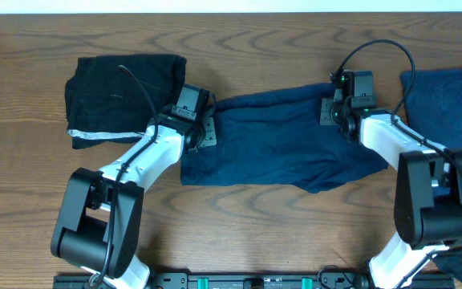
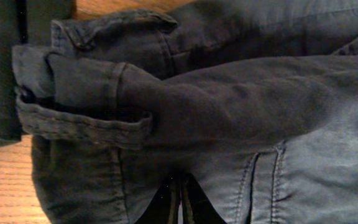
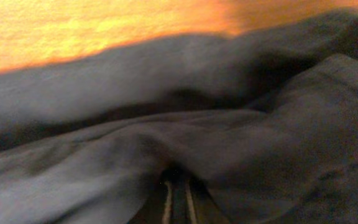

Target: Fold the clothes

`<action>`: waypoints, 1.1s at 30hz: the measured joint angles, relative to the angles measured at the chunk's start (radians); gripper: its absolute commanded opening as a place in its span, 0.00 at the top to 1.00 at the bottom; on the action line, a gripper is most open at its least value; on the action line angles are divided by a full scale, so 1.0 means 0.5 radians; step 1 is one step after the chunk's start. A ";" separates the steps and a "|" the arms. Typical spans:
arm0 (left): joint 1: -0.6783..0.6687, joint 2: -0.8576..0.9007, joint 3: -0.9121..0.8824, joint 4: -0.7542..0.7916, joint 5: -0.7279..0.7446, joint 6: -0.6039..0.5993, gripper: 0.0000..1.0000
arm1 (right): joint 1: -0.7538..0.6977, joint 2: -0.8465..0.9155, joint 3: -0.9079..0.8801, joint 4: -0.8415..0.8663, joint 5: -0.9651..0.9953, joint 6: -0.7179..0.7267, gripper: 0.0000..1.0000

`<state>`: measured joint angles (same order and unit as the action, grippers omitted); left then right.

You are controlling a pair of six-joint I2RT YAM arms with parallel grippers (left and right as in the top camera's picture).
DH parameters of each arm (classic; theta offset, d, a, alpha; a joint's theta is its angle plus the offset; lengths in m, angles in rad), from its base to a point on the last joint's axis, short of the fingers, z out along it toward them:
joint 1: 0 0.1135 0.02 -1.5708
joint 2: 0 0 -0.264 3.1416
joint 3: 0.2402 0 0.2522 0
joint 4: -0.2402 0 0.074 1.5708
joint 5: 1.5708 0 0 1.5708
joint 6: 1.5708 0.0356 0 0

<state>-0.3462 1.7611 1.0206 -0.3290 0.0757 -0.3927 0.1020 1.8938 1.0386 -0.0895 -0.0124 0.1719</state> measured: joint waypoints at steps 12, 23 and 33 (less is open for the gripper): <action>0.000 0.182 0.000 0.248 -0.056 0.000 0.94 | 0.000 0.060 -0.001 0.163 0.169 0.034 0.85; 0.000 0.185 0.002 0.426 -0.060 0.002 0.94 | 0.000 0.060 -0.001 0.261 0.214 0.053 0.80; 0.000 -0.169 0.005 0.396 -0.062 0.002 0.94 | -0.011 0.060 -0.001 0.323 0.213 -0.042 0.82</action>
<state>-0.3462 1.6768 1.0233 -0.1310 0.0448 -0.3920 0.0967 1.9236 1.0382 0.0723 0.0940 0.1509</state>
